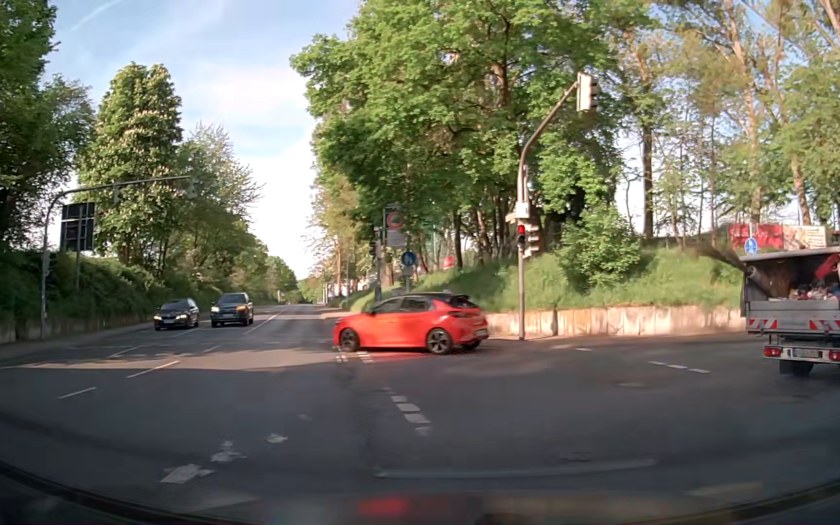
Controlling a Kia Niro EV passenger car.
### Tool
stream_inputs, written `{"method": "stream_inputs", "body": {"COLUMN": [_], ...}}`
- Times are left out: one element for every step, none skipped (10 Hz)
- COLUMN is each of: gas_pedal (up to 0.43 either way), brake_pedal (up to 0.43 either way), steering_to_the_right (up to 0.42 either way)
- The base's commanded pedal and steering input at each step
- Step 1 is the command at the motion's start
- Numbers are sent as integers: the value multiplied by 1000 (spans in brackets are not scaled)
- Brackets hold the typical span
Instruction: Follow the waypoints while adhering to traffic rules and regulations
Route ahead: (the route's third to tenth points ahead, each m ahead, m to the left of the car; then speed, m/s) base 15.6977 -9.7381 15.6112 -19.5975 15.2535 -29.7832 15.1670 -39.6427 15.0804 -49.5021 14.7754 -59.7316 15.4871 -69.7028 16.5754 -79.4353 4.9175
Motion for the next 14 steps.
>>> {"method": "stream_inputs", "body": {"gas_pedal": [0,0,0,8,47,47,87,98,98,98,110,118,118,118], "brake_pedal": [0,0,0,0,0,0,0,0,0,0,0,0,0,0], "steering_to_the_right": [374,404,424,445,464,475,487,491,495,496,495,496,494,490]}}
